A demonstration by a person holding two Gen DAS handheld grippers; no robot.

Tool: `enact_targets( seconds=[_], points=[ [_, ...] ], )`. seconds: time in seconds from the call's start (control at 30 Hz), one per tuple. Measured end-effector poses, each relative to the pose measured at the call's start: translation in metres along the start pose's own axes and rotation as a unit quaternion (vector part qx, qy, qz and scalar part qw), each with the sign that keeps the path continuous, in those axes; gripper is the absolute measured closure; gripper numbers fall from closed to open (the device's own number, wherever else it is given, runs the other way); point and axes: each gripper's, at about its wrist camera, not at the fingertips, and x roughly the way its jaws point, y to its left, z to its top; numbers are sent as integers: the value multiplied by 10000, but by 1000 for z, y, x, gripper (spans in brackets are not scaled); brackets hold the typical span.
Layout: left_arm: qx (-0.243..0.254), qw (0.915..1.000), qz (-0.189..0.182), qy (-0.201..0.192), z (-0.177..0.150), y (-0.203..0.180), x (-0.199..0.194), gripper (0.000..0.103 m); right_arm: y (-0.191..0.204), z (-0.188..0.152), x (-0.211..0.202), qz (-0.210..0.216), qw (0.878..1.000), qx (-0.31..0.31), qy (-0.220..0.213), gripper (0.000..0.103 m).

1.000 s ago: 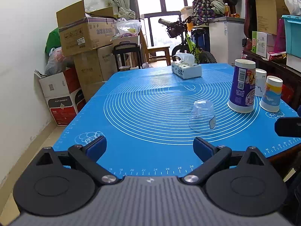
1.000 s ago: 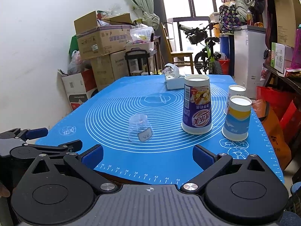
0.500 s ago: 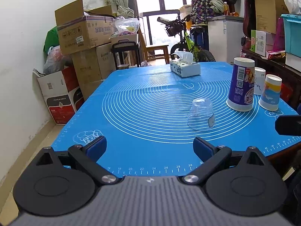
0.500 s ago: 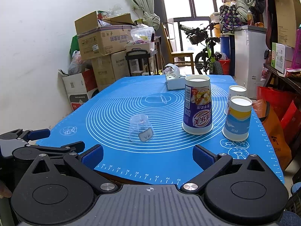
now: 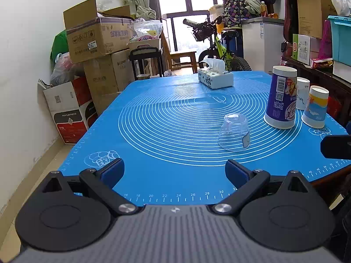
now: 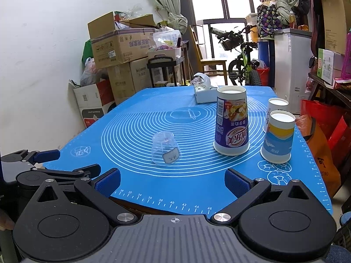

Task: Flip cup upside down
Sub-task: 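Open the right tool and withdraw from the inverted cup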

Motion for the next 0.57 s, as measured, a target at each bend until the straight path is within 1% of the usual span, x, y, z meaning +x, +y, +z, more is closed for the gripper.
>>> enact_targets(
  seconds=[0.57],
  points=[
    [3,10000,-16,21,0,1,2,5,-1,-2,3,14,10000,16,56,3]
  ],
)
